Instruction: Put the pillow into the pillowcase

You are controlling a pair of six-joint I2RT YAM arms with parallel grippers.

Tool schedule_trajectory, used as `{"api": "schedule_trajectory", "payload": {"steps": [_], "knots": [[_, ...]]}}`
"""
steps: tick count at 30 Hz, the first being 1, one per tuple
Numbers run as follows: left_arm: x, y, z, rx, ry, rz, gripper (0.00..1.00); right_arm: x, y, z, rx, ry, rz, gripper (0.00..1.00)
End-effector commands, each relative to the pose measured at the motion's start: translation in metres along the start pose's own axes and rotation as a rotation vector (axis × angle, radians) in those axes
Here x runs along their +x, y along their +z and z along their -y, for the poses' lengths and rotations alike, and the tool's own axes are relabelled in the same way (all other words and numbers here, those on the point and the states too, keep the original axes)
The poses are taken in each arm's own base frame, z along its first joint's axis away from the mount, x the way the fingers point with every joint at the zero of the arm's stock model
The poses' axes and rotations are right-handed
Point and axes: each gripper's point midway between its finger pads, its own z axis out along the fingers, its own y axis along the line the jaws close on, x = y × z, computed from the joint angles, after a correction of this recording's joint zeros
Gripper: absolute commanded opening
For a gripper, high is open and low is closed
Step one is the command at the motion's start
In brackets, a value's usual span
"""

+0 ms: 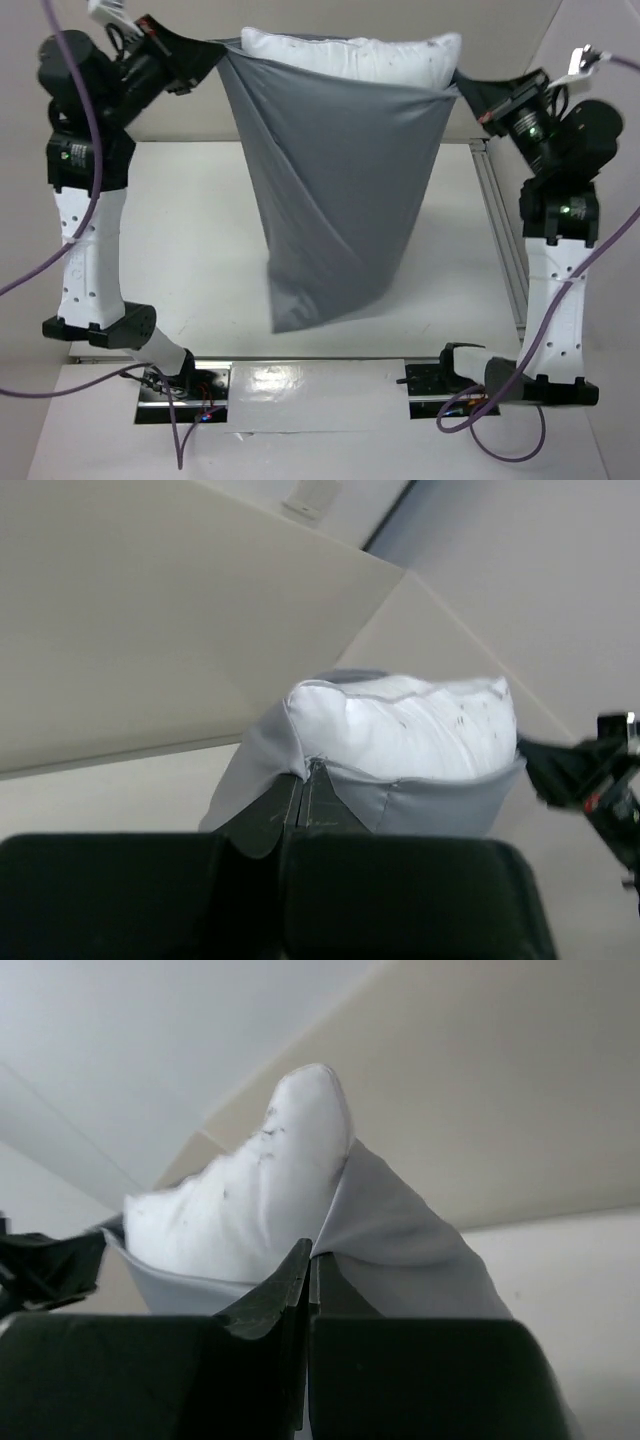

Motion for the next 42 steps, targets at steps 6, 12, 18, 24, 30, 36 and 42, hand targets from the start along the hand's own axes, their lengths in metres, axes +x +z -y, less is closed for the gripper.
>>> {"api": "schedule_trajectory", "payload": {"steps": [6,12,18,24,30,36,42], "knots": [[-0.074,-0.074,0.043,0.407,-0.102,0.049,0.00,-0.092,0.000,-0.099,-0.194,-0.348,0.195,0.00],[-0.096,-0.090,0.060,0.460,-0.104,0.077,0.00,-0.120,-0.044,-0.175,-0.381,-0.444,0.348,0.00],[-0.085,-0.073,0.042,0.445,-0.147,0.042,0.00,-0.084,0.015,-0.092,-0.326,-0.287,0.179,0.00],[-0.115,-0.095,0.068,0.538,-0.103,0.075,0.00,-0.149,-0.056,-0.214,-0.595,-0.467,0.476,0.00],[-0.068,-0.068,0.039,0.462,-0.178,0.021,0.00,-0.092,-0.005,-0.109,-0.478,-0.260,0.271,0.00],[-0.103,-0.081,0.093,0.631,-0.091,0.042,0.00,-0.157,-0.066,-0.228,-0.659,-0.462,0.509,0.00],[-0.092,-0.086,0.064,0.529,-0.137,0.074,0.00,-0.125,-0.032,-0.152,-0.544,-0.332,0.407,0.00]]}}
